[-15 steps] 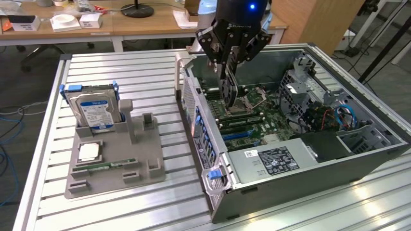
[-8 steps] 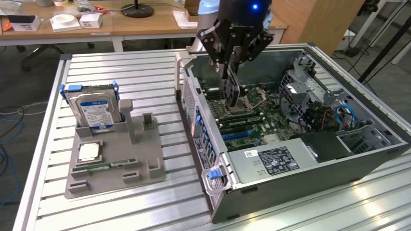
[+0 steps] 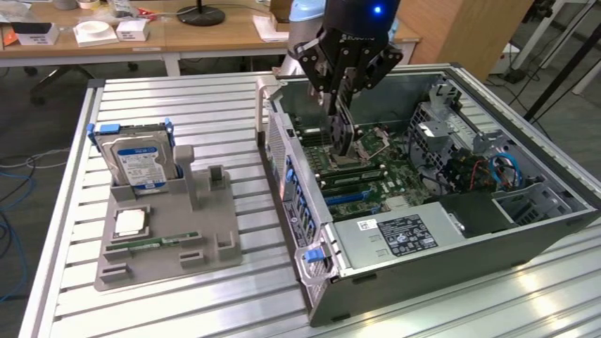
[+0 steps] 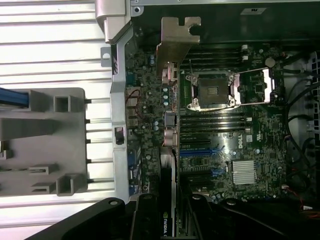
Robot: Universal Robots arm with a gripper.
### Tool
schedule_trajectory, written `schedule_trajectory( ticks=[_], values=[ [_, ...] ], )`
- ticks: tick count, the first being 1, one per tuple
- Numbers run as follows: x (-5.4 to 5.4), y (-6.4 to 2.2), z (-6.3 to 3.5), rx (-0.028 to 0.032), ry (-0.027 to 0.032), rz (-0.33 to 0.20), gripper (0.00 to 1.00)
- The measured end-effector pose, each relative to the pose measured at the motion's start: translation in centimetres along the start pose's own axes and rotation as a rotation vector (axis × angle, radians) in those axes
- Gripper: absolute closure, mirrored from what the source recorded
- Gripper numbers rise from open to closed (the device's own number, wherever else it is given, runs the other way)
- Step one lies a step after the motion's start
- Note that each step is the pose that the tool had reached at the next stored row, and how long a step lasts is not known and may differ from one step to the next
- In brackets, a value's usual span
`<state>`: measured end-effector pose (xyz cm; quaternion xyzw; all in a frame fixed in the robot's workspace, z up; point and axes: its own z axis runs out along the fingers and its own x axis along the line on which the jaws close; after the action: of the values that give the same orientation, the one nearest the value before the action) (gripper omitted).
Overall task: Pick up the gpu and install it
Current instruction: 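Pick up the gpu and move the gpu toward the slot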
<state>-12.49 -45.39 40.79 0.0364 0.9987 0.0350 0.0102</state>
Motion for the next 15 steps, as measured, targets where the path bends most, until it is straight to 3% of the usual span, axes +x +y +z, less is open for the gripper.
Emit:
schedule_trajectory(
  ticks=[15],
  values=[
    [-0.87,0.06,0.02,0.0,0.0,0.0,0.74]
  ],
)
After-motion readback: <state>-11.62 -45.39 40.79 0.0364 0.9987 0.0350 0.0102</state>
